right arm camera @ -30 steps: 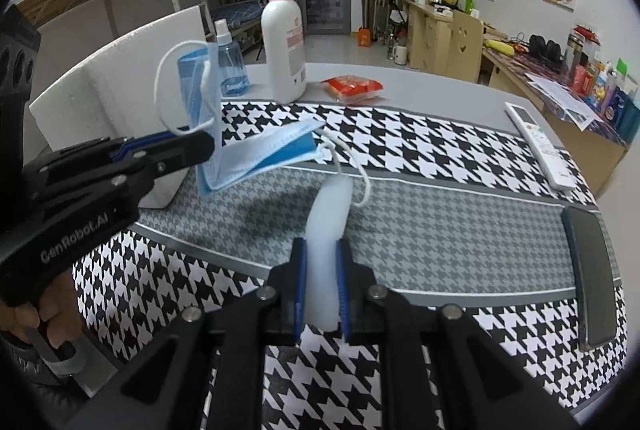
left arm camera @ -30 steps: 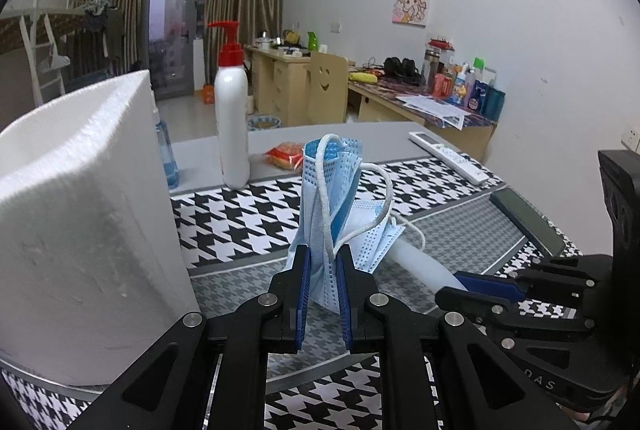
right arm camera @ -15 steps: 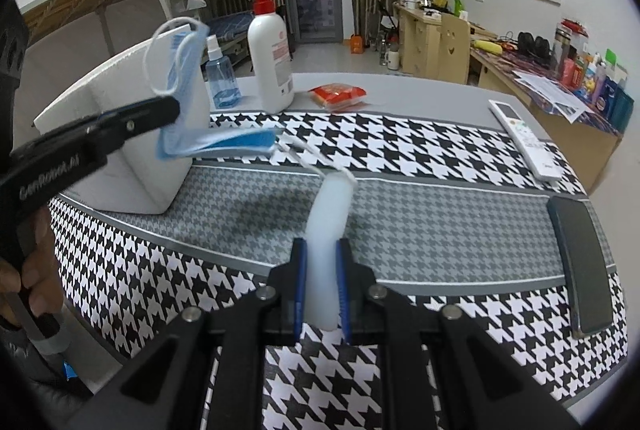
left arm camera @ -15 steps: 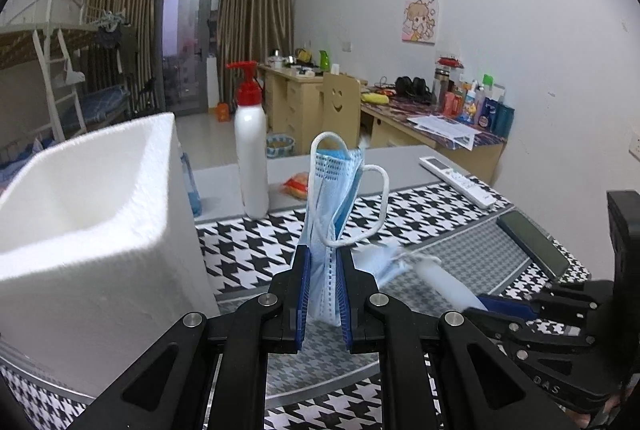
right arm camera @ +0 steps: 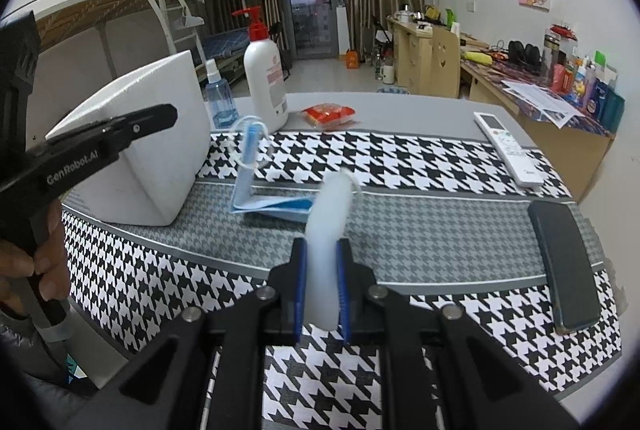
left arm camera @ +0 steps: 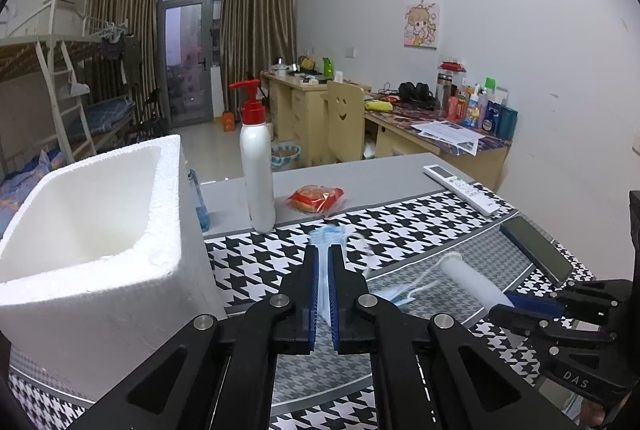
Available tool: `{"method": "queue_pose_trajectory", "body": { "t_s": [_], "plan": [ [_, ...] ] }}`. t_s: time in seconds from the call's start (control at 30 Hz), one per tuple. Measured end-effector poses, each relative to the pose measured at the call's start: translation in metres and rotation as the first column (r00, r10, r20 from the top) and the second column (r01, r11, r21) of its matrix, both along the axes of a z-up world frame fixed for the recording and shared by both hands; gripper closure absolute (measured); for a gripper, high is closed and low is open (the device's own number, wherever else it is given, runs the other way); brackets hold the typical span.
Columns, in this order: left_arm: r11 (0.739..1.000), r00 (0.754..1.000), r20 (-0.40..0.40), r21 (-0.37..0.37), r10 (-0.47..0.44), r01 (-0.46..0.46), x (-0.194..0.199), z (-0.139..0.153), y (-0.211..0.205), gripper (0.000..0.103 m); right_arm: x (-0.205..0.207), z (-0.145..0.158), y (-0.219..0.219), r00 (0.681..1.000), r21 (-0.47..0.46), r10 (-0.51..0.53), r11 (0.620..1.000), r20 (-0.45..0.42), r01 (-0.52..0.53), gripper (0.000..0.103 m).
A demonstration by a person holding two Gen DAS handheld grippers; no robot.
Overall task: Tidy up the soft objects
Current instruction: 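Lower the left gripper onto the stack of blue masks while the right gripper holds the stick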
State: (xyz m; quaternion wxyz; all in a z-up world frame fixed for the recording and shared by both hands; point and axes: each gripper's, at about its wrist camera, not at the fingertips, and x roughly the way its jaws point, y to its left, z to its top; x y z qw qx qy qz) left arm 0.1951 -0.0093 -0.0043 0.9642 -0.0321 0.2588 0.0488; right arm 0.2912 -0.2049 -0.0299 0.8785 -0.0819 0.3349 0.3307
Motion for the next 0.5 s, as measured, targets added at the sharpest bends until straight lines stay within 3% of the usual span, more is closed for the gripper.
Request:
{"method": "queue_pose_trajectory", "body": {
  "t_s": [0.23,0.4,0.5],
  "plan": [
    [0.999,0.998,-0.043,-0.008,-0.037,0.037,0.003,-0.012,-0.007,0.098,0.001,0.002,-0.001,1.000,0.006,0.000,1.000,0.007,0.000,0.086],
    [0.997,0.993,-0.106,-0.051,-0.056,0.051,0.015,-0.024,-0.005,0.098,0.001,0.001,-0.001,1.000,0.010,0.002,1.000,0.004,-0.002,0.086],
    [0.997,0.990,-0.127,-0.064,-0.058,0.051,0.023,-0.029,-0.006,0.085,0.003,0.000,-0.002,1.000,0.016,0.000,1.000,0.001,0.000,0.086]
  ]
}}
